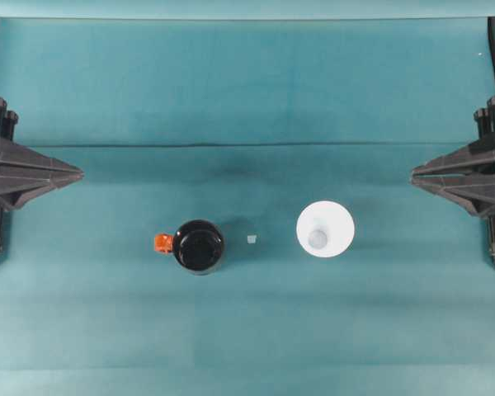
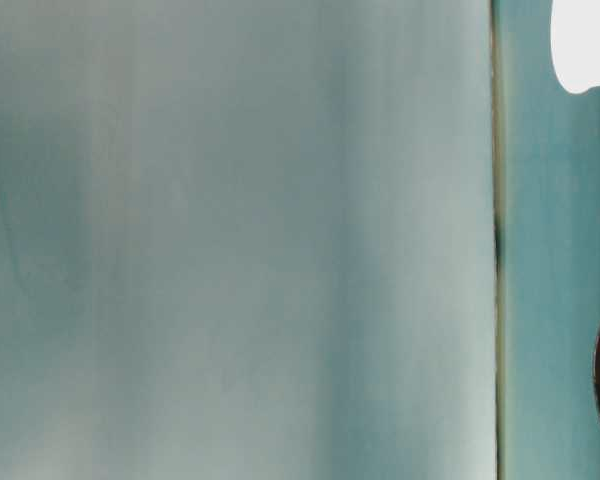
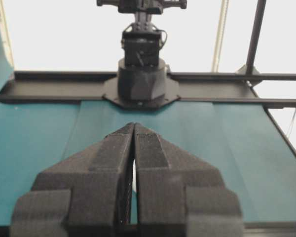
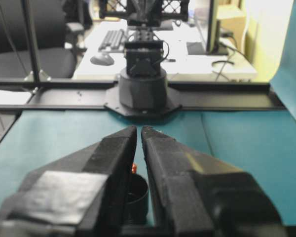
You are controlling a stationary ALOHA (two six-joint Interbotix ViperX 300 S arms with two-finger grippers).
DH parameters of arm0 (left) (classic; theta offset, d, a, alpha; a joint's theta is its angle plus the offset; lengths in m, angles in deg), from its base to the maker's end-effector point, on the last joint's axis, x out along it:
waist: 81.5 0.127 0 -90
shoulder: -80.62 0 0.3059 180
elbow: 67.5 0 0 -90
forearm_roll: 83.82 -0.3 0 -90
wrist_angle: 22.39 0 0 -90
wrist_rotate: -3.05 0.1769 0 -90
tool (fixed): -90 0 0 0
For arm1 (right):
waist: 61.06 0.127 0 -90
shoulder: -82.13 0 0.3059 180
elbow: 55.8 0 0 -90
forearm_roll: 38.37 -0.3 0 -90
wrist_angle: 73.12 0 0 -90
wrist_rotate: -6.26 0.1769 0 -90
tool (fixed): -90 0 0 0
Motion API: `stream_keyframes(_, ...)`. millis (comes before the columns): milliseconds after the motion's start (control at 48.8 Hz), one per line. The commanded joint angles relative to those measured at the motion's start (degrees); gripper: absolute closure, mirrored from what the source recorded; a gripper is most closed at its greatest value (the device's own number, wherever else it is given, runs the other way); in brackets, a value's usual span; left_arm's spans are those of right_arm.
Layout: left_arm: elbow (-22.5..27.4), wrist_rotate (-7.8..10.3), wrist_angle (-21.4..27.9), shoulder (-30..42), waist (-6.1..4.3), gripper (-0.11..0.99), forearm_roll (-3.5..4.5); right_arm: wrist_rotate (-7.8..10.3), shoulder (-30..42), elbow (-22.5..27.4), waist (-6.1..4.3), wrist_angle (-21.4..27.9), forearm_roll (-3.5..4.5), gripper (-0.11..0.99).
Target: Put the paper cup into the moved red handle cup holder.
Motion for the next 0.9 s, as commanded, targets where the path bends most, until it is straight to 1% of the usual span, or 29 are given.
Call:
stream_keyframes(0,0.7,-1.32,1.6,1.2,-0.88,0.85,-0.7,0.53,0.4,0.4,0.88,-0.4,-0.44,0.88)
stream_keyframes(20,0.8,-1.49,2.0,1.3,-0.97,0.85,-0.7,0.53,0.4,0.4,0.97,0.0,-0.88,0.88)
stream_keyframes(82,1.3,-1.93,3.2,1.4,-1.14,0.85,-0.7,1.32,0.3,0.4,1.05,0.9,-1.58,0.84)
stream_keyframes(123,1.7,-2.11,3.8,1.3,-1.14,0.85,-0.79,2.02,0.1,0.5,1.14,1.8,-1.85,0.87)
stream_keyframes(184,2.2,-2.2,4.6,1.1,-1.23,0.85,-0.7,3.6,-0.2,0.7,1.14,3.5,-1.85,0.92)
stream_keyframes(266,3.1,-2.2,6.5,0.9,-1.23,0.85,-0.7,5.8,-0.5,1.1,1.14,6.9,-1.85,0.96)
stream_keyframes(287,3.3,-2.2,7.3,0.9,-1.23,0.85,-0.7,6.33,-0.6,1.1,1.14,7.7,-1.93,0.96)
stream_keyframes(348,4.0,-2.2,10.0,1.0,-1.23,0.85,-0.7,7.38,-0.7,1.3,1.14,10.2,-1.85,0.96)
stream_keyframes(451,5.4,-2.2,16.3,1.4,-1.23,0.85,-0.7,8.88,-0.7,1.8,1.14,14.2,-1.85,0.96)
stream_keyframes(594,7.6,-2.2,26.7,3.8,-1.23,0.85,-0.7,10.11,-0.7,1.8,1.14,17.1,-1.85,0.96)
stream_keyframes(737,10.0,-2.11,37.5,7.5,-1.23,0.85,-0.7,10.63,-0.7,1.8,1.14,18.4,-1.85,0.96)
stream_keyframes(778,10.6,-2.11,39.8,8.7,-1.23,0.85,-0.7,10.63,-0.7,1.8,1.14,18.5,-1.85,0.96)
stream_keyframes(819,11.1,-2.11,41.5,9.9,-1.49,0.85,-0.7,10.72,-0.6,1.8,1.14,18.6,-1.85,0.96)
stream_keyframes(881,11.8,-2.11,43.1,11.8,-1.76,0.85,-0.7,10.72,-0.6,1.8,1.14,18.6,-1.85,0.96)
